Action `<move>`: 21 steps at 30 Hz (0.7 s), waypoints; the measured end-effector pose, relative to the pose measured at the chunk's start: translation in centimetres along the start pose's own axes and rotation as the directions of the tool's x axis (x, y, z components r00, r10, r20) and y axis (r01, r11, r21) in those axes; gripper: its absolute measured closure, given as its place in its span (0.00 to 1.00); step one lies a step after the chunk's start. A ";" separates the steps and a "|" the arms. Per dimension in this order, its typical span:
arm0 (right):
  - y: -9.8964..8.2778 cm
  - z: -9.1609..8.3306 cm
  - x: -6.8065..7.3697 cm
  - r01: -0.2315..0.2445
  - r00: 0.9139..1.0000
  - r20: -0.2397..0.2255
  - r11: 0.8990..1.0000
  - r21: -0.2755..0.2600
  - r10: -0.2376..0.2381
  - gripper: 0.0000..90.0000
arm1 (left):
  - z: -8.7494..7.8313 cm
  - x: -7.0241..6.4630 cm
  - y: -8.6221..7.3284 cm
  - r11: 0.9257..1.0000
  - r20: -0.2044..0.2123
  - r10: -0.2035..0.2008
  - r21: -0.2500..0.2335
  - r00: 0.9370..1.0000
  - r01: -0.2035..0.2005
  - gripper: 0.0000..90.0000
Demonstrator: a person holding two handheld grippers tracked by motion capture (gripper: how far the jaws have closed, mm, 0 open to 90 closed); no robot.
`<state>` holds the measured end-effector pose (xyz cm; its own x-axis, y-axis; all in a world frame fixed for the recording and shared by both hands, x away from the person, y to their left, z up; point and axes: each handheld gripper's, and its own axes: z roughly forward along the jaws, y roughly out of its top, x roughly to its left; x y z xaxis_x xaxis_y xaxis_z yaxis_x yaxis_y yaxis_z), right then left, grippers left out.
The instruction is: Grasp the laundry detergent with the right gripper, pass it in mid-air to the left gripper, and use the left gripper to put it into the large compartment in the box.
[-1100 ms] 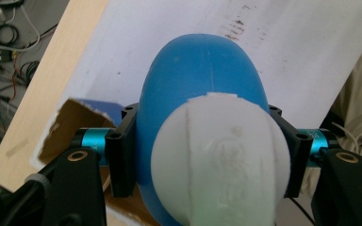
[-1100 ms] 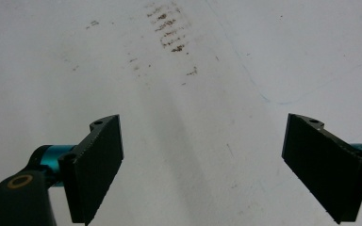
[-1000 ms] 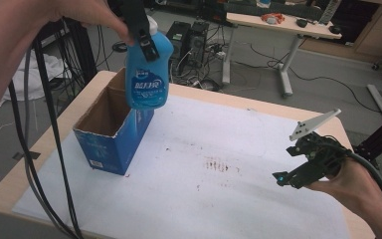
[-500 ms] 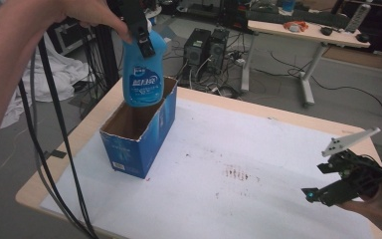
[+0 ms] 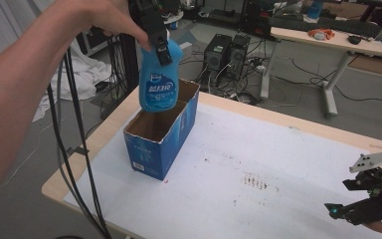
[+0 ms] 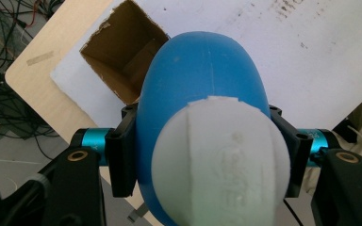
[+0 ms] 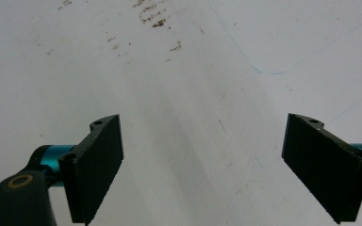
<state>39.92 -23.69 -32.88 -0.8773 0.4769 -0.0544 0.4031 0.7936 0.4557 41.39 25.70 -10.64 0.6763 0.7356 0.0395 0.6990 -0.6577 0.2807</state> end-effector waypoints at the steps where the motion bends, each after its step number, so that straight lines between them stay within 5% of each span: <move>1: 0.0 0.0 0.0 0.001 1.000 0.000 1.000 -0.001 -0.001 0.14 | 0.1 0.0 -0.1 1.000 0.002 -0.006 -0.003 1.000 0.006 0.43; 10: -0.2 0.0 0.1 0.000 1.000 0.007 1.000 -0.005 0.000 0.14 | 2.0 0.4 -1.0 1.000 0.028 -0.026 -0.002 0.999 0.026 0.43; 21: -0.2 0.1 0.4 0.007 1.000 0.013 1.000 0.003 -0.007 0.14 | 6.8 0.4 -2.2 1.000 0.060 -0.007 0.026 0.998 0.005 0.43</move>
<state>39.50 -23.65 -33.12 -0.8765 0.4764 -0.0693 0.3979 0.7980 0.4526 41.76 26.34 -17.76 0.6843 0.7290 -0.0196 0.7083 -0.6580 0.2558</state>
